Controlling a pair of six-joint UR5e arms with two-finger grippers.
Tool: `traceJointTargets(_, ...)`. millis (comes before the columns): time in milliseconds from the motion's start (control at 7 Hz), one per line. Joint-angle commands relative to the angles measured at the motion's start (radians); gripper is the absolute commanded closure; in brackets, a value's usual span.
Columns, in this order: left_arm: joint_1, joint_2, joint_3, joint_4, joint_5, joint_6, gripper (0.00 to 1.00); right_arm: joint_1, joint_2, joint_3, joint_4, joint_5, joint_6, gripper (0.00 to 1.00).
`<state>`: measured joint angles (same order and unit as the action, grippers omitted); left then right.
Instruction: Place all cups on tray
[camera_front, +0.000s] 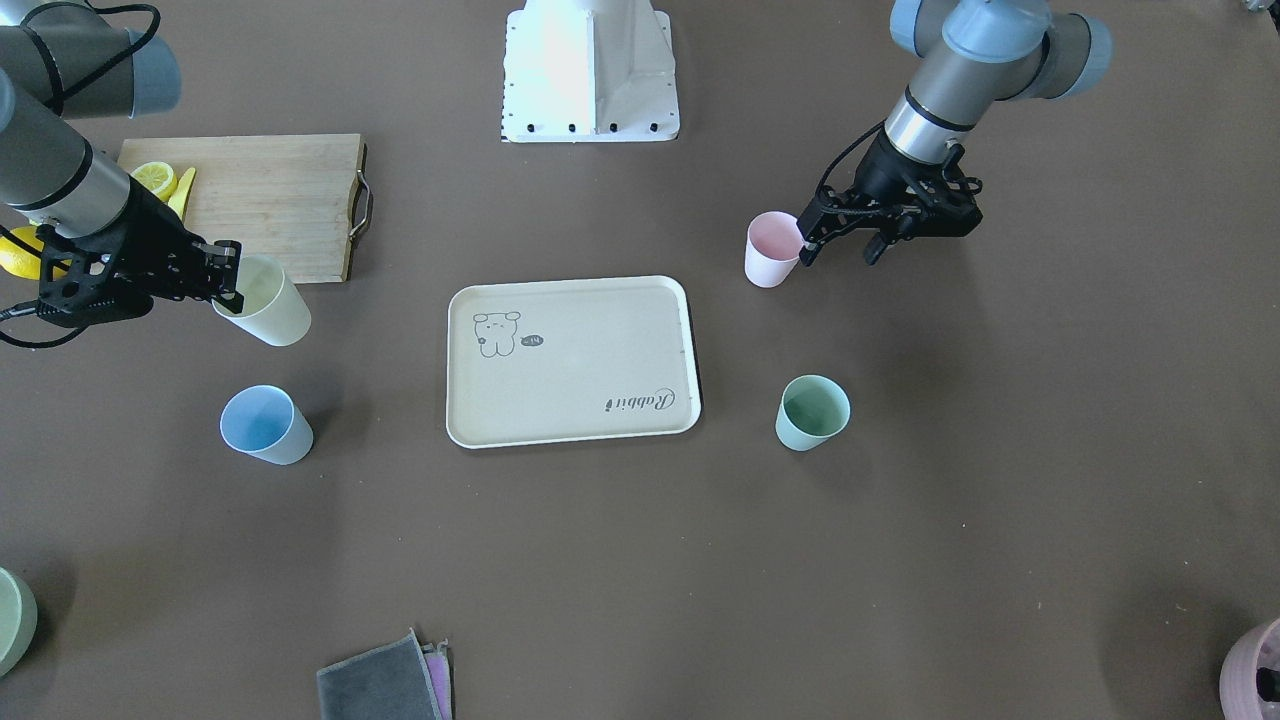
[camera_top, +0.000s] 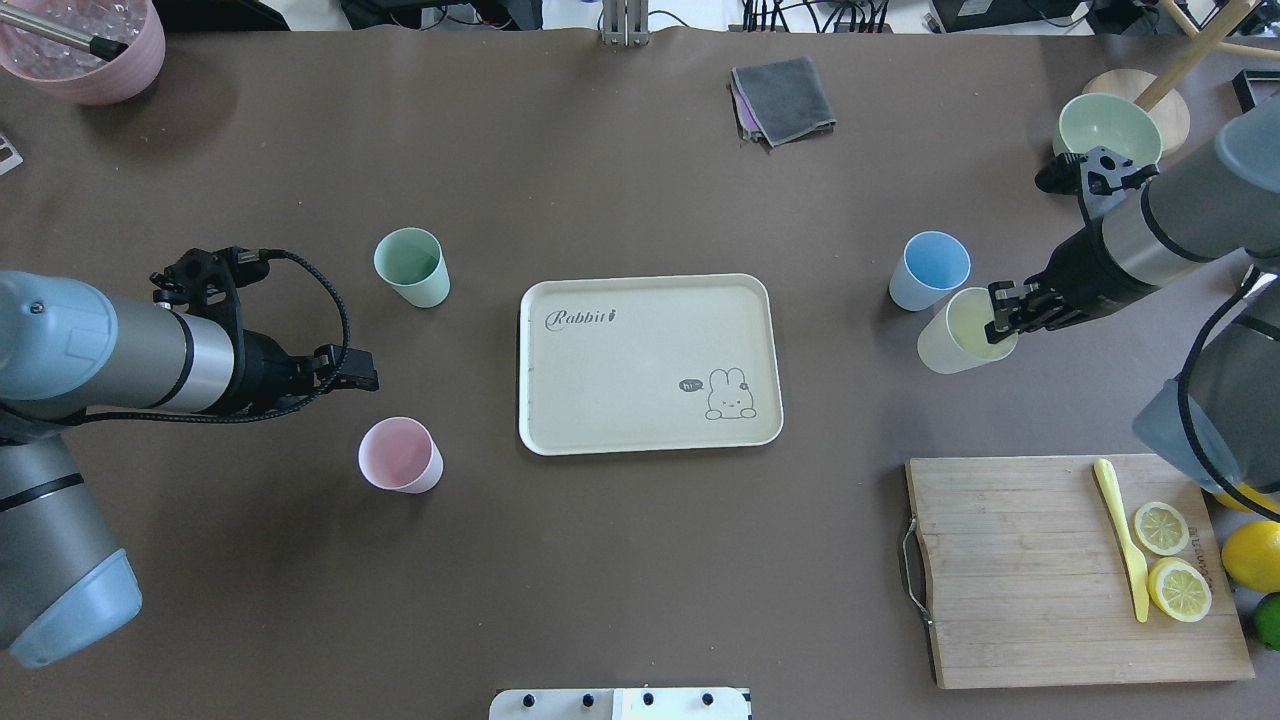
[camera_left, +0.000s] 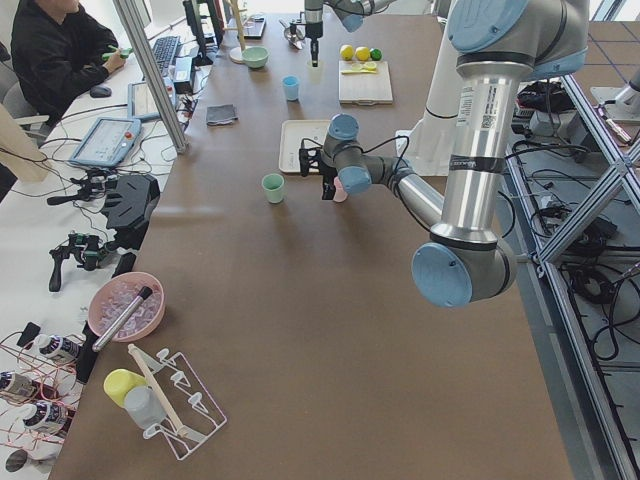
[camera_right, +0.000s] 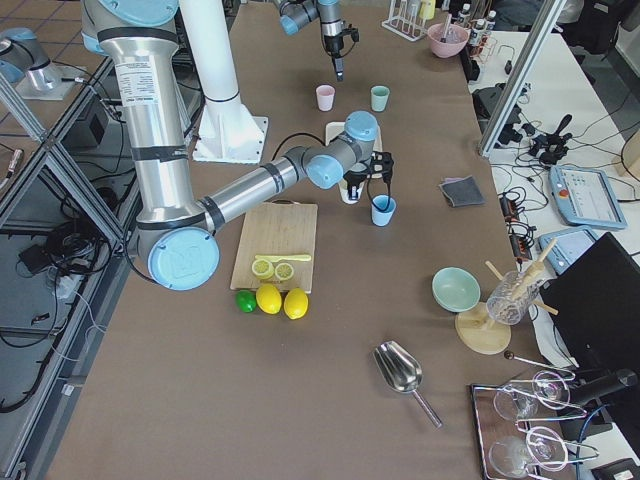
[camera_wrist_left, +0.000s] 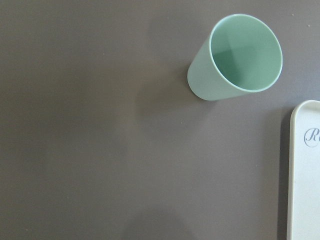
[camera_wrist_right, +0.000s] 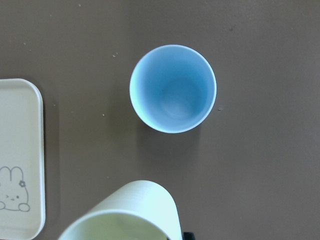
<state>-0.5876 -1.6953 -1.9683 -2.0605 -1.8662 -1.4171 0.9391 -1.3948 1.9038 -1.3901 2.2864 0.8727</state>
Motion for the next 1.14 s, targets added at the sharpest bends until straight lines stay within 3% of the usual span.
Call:
traceJointTargets(0,0.046,-0.001,0.0,0.0,0.025,-0.006,0.03,0.009,0.103,0.038,-0.154,0.004,0.002,1.0)
traceJointTargets(429,0.087,0.006,0.002,0.0,0.027,-0.005,0.05,0.0,0.177,0.034,-0.213,-0.008,0.012,1.0)
traceJointTargets(571,0.11,0.008,0.005,0.0,0.035,-0.003,0.12,-0.035,0.194,0.032,-0.211,-0.013,0.05,1.0)
traceJointTargets(714,0.138,0.008,0.008,-0.001,0.077,-0.003,0.31,-0.093,0.212,0.026,-0.211,-0.072,0.074,1.0)
traceJointTargets(857,0.144,0.011,0.006,-0.001,0.085,-0.003,0.44,-0.15,0.259,0.006,-0.211,-0.117,0.142,1.0)
traceJointTargets(1000,0.144,0.011,0.006,-0.001,0.085,-0.003,0.86,-0.181,0.282,-0.012,-0.21,-0.134,0.167,1.0)
